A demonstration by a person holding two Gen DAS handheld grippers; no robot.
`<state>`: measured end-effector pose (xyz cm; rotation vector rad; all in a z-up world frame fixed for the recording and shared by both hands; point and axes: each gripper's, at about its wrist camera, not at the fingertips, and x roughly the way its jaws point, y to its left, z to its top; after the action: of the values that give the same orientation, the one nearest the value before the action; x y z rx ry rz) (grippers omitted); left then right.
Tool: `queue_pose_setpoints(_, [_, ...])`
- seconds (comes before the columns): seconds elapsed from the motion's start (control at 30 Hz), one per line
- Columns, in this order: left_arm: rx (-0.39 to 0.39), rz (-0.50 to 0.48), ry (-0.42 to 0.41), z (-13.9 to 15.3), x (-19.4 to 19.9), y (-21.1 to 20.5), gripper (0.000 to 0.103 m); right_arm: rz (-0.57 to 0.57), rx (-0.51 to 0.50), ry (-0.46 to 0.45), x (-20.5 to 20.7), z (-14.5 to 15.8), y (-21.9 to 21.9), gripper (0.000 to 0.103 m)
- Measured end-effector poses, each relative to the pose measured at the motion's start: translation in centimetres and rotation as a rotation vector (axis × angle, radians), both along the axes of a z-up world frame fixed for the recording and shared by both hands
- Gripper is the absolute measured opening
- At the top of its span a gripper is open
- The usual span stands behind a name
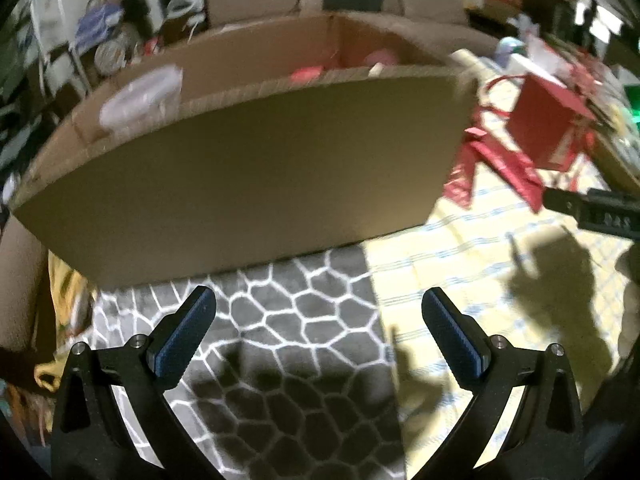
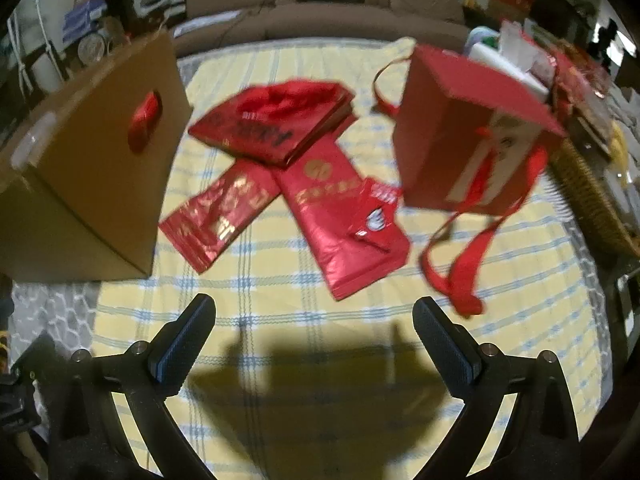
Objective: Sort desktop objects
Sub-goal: 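Reach both tools toward the red gift box with ribbon handles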
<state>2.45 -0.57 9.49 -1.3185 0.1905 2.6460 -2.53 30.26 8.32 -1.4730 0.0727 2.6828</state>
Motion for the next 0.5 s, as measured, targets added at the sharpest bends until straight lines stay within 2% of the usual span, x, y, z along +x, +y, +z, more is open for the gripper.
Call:
queue_pose_setpoints(0.07, [0.006,-0.032,0.027,2.7,-0.2,1.3,0.103,-0.02,-0.027,0.018,-0.5,1.1,0.4,0.1])
queue_pose_setpoints(0.17, [0.022,-0.089,0.072,2.9,-0.2,4.9,0.103,-0.043,-0.043,0.042,0.2,2.3,1.0,0.1])
queue_pose_setpoints(0.23, [0.046,-0.134,0.093,4.9,-0.4,7.4,0.103,-0.067,-0.034,0.059,0.9,3.7,1.6,0.1])
queue_pose_setpoints(0.4, [0.147,-0.279,0.137,9.9,0.1,10.4,0.103,-0.095,-0.034,0.105,2.0,6.4,4.2,0.1])
queue_pose_setpoints(0.5, [0.156,-0.351,0.156,12.5,-0.1,12.7,0.103,-0.114,-0.04,0.126,2.8,7.8,6.4,0.1])
